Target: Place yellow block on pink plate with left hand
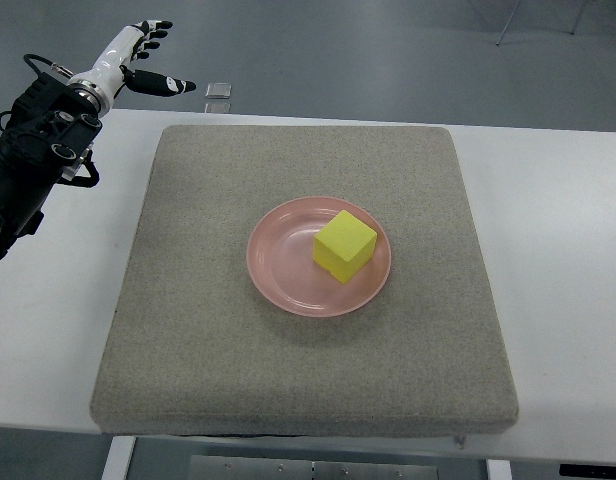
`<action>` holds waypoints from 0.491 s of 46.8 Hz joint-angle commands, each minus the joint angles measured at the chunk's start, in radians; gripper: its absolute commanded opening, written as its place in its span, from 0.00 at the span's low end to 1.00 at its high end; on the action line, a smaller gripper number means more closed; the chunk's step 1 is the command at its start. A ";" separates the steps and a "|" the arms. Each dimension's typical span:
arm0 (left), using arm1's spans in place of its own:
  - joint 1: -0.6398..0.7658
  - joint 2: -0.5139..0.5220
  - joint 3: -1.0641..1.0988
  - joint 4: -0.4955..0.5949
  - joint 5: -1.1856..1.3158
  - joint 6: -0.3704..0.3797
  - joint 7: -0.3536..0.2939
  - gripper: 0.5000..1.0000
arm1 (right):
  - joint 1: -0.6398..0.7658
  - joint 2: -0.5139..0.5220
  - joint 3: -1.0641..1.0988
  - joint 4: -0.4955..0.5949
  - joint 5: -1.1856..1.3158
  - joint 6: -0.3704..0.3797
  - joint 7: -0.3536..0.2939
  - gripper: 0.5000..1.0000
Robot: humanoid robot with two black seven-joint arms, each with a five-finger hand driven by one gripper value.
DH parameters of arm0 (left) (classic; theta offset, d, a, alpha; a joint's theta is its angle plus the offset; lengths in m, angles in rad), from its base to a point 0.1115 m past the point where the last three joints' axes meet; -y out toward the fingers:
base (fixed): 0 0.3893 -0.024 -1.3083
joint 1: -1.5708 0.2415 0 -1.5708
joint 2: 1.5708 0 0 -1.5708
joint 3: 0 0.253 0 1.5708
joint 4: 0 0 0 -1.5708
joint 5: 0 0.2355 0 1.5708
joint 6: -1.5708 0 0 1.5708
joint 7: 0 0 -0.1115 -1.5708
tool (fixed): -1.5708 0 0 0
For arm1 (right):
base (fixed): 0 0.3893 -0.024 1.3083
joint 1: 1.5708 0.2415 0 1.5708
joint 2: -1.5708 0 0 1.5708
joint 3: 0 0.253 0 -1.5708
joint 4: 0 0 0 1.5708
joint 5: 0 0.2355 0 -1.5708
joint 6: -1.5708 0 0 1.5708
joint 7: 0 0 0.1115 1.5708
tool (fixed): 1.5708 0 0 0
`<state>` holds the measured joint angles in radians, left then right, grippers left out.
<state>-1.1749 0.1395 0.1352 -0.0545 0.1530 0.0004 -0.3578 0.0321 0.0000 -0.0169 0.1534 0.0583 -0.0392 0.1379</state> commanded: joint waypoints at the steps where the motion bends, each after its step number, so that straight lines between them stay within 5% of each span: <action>1: 0.021 0.000 -0.055 -0.005 -0.047 -0.014 -0.004 0.83 | 0.000 0.000 0.000 0.000 0.000 -0.001 0.000 0.85; 12: 0.080 -0.001 -0.189 -0.013 -0.056 -0.052 -0.095 0.83 | 0.000 0.000 0.000 0.000 0.000 -0.001 0.000 0.85; 23: 0.090 0.000 -0.335 -0.013 -0.056 -0.115 -0.107 0.83 | -0.001 0.000 0.000 0.001 0.000 -0.001 0.000 0.85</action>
<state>-1.0910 0.1394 -0.1688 -0.0675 0.0966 -0.1002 -0.4648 0.0319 0.0000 -0.0169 0.1537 0.0583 -0.0397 0.1379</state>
